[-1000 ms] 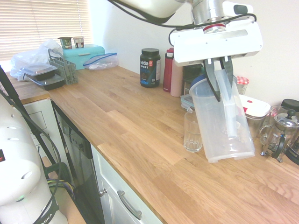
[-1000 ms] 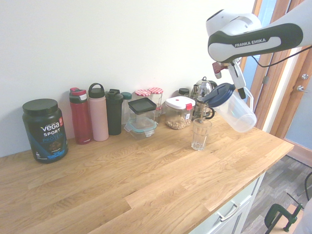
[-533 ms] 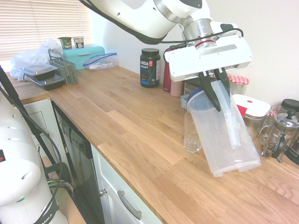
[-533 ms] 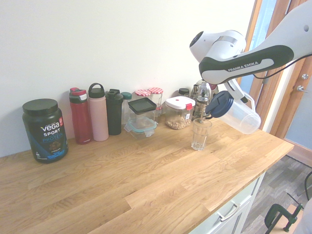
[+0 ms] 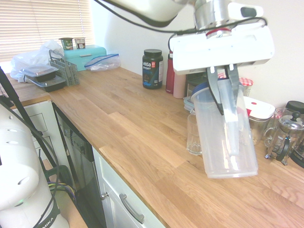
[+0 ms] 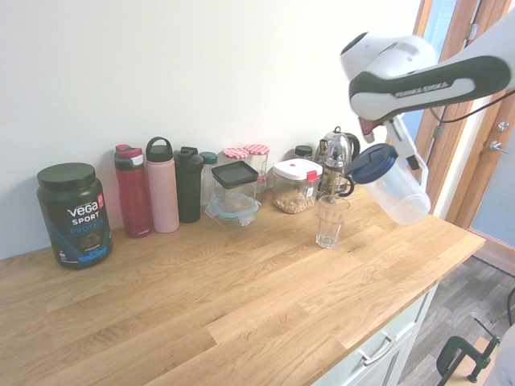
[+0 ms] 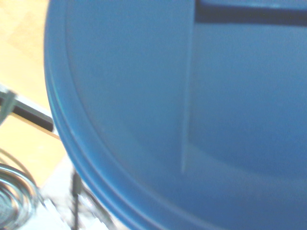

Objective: Pour me some water

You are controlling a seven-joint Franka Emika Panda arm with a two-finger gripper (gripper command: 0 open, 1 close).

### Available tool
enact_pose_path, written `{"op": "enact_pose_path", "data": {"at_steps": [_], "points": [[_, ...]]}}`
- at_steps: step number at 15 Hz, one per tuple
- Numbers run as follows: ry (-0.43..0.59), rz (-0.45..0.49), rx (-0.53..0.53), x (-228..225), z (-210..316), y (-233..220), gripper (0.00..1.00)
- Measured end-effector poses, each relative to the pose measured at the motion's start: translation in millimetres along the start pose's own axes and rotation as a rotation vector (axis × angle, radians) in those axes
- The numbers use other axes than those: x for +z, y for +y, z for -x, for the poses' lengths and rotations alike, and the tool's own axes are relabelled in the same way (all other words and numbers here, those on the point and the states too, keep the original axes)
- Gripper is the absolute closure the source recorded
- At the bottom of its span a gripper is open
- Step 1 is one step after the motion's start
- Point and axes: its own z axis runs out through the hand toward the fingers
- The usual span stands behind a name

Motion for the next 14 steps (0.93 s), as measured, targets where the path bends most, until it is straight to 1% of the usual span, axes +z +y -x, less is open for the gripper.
{"op": "enact_pose_path", "data": {"at_steps": [2, 4, 6, 10, 12, 13, 14], "points": [[0.03, -0.135, 0.023, 8.8, 31.3, 46.9, 1.0], [0.051, -0.279, 0.038, 25.2, 46.9, 71.5, 1.0], [0.077, -0.417, 0.046, 36.0, 50.4, 77.9, 1.0], [0.126, -0.684, 0.075, 44.3, 43.3, 67.3, 1.0], [0.169, -0.79, 0.077, 53.1, 50.0, 76.0, 1.0], [0.188, -0.829, 0.079, 60.1, 55.7, 81.8, 1.0], [0.192, -0.845, 0.082, 69.2, 61.5, 87.5, 1.0]]}}
